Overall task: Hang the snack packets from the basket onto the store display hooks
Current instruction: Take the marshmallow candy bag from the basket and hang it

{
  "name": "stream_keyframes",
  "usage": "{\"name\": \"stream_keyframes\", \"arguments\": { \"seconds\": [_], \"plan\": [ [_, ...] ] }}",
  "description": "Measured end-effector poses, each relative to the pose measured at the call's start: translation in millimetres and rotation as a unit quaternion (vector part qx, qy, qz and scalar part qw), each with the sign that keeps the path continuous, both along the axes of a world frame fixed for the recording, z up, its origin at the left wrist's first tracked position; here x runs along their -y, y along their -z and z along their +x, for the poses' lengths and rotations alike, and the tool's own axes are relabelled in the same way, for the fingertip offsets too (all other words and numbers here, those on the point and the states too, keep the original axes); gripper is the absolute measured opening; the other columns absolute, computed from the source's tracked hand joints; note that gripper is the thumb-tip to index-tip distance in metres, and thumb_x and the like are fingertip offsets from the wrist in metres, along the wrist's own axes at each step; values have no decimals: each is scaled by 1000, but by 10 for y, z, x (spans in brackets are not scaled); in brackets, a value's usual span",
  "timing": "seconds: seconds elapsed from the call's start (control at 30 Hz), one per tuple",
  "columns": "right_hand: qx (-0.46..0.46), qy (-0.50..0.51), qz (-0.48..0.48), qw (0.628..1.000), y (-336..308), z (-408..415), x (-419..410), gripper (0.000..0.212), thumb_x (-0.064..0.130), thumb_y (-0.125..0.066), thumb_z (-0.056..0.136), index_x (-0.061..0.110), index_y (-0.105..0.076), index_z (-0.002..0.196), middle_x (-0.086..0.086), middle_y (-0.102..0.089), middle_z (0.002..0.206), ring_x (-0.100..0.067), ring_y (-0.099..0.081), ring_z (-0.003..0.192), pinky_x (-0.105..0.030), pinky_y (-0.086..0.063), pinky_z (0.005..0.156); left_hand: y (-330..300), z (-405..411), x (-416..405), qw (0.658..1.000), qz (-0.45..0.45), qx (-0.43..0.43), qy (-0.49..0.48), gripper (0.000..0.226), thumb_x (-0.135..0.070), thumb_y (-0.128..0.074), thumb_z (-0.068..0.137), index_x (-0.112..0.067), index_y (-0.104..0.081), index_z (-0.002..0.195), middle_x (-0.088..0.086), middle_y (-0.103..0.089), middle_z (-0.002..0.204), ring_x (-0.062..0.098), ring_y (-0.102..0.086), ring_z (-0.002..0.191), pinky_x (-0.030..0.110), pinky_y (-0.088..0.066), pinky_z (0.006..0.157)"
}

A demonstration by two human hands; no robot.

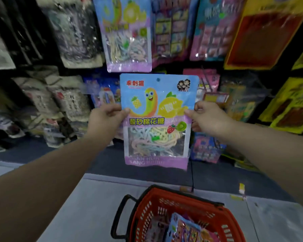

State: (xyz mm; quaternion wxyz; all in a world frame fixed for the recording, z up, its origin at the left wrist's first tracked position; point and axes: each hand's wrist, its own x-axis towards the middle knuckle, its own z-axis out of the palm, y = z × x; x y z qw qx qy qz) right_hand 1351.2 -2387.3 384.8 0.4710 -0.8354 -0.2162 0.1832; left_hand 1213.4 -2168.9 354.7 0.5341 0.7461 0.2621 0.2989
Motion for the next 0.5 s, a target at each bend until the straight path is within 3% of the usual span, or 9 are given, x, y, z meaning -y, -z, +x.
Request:
{"name": "stream_keyframes", "arguments": {
  "seconds": [0.1, 0.17, 0.23, 0.3, 0.37, 0.43, 0.5],
  "plan": [
    [33, -1, 32, 999, -414, 28, -219, 26, 24, -56, 95, 2, -47, 85, -29, -56, 82, -26, -53, 71, -39, -49, 64, -398, 40, -157, 1000, 9, 23, -3, 5, -18, -68, 87, -14, -69, 85, -3, -72, 74, 10, -66, 68, 26, -55, 65],
    [63, 0, 32, 997, -592, 66, -355, 31, 26, -57, 94, -5, -51, 89, -28, -60, 81, -26, -51, 69, -43, -47, 64, -601, 70, -275, 999, 13, 48, -7, 9, -18, -69, 86, -20, -68, 78, -8, -72, 66, 8, -66, 64, 20, -54, 60],
    [80, 1, 37, 996, -736, 97, -481, 37, 27, -58, 93, -9, -52, 98, -37, -62, 95, -25, -52, 69, -44, -46, 66, -745, 75, -392, 998, 18, 61, -3, 3, -20, -69, 86, -18, -71, 85, -8, -74, 71, 7, -69, 69, 21, -55, 61],
    [93, -6, 45, 995, -881, 128, -584, 37, 28, -58, 93, -9, -50, 94, -37, -61, 92, -24, -50, 67, -38, -42, 64, -869, 76, -486, 998, 26, 64, -5, 14, -23, -68, 87, -13, -72, 96, 0, -75, 83, 15, -71, 79, 30, -58, 70],
    [105, -9, 56, 993, -1018, 168, -688, 33, 28, -57, 93, 0, -47, 79, -24, -54, 69, -20, -46, 60, -32, -38, 59, -978, 94, -580, 997, 23, 79, -4, 7, -21, -67, 88, -17, -71, 92, -4, -75, 77, 9, -70, 75, 25, -58, 72],
    [125, -9, 61, 990, -1135, 184, -805, 34, 29, -58, 93, 11, -42, 69, -6, -41, 56, -17, -40, 54, -29, -36, 55, -1076, 138, -653, 995, 14, 97, -9, 10, -15, -67, 88, -22, -68, 81, -13, -73, 65, 0, -67, 62, 20, -57, 62],
    [152, -5, 66, 986, -1212, 219, -949, 35, 29, -60, 92, 15, -41, 65, -2, -39, 57, -18, -41, 59, -39, -43, 60, -1166, 187, -745, 994, 16, 103, -21, 13, -13, -66, 88, -21, -66, 78, -13, -71, 60, -4, -64, 54, 17, -54, 55]
  ]
}}
